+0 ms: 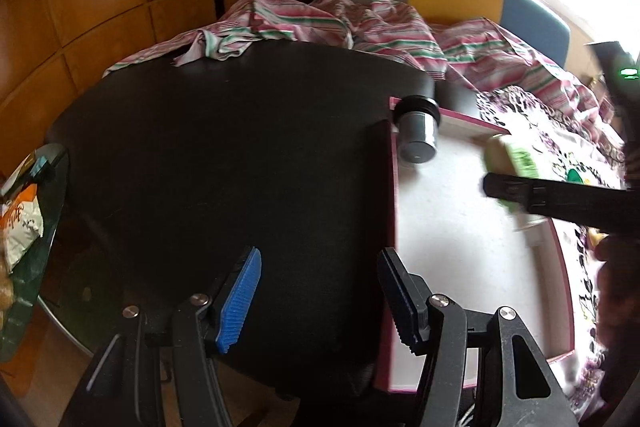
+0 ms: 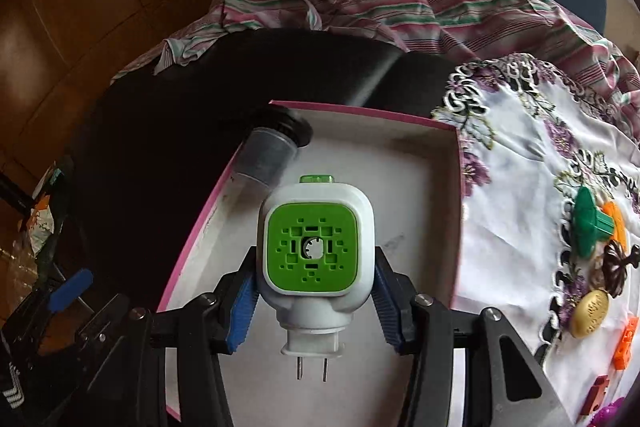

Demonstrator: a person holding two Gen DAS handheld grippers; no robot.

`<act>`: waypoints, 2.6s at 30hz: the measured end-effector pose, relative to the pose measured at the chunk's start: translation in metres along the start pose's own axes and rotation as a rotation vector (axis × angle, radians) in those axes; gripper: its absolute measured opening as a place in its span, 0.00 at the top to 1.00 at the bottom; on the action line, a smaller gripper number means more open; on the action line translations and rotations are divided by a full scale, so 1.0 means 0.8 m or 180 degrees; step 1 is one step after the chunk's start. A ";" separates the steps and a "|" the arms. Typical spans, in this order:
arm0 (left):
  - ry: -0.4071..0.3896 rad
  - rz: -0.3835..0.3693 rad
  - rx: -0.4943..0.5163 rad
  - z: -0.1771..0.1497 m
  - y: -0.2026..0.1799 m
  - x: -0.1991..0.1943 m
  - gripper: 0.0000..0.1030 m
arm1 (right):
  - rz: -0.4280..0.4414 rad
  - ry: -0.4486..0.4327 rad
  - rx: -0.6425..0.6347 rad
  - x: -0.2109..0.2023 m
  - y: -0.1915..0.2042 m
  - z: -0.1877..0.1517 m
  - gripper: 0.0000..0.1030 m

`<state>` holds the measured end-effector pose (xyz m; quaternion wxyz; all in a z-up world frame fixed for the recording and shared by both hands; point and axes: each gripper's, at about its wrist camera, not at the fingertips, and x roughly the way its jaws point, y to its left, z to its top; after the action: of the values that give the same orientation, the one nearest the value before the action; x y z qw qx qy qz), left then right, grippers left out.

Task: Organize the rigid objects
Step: 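Carry the green-white plug device into the pink tray and open right tool, then move both tools back over the objects on the tablecloth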

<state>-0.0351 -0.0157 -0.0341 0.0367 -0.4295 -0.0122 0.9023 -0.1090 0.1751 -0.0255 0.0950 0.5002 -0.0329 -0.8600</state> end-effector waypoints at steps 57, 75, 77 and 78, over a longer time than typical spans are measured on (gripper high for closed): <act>-0.0067 0.0348 -0.0248 -0.007 0.039 -0.009 0.40 | -0.0712 -0.0817 -0.0458 -0.035 0.105 -0.035 0.35; -0.0174 0.0271 -0.0065 -0.001 0.014 -0.025 0.40 | -0.0782 -0.0997 -0.0404 -0.075 0.082 -0.045 0.35; -0.0180 0.0227 0.0018 0.000 0.003 -0.026 0.40 | -0.0831 -0.0975 -0.0354 -0.077 0.068 -0.050 0.35; -0.0185 0.0206 0.0059 0.001 -0.004 -0.026 0.40 | -0.0873 -0.0961 -0.0340 -0.078 0.060 -0.053 0.35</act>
<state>-0.0228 -0.0143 -0.0174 0.0111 -0.4029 0.0091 0.9151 -0.0361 0.1422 0.0144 -0.0025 0.3597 0.0673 -0.9306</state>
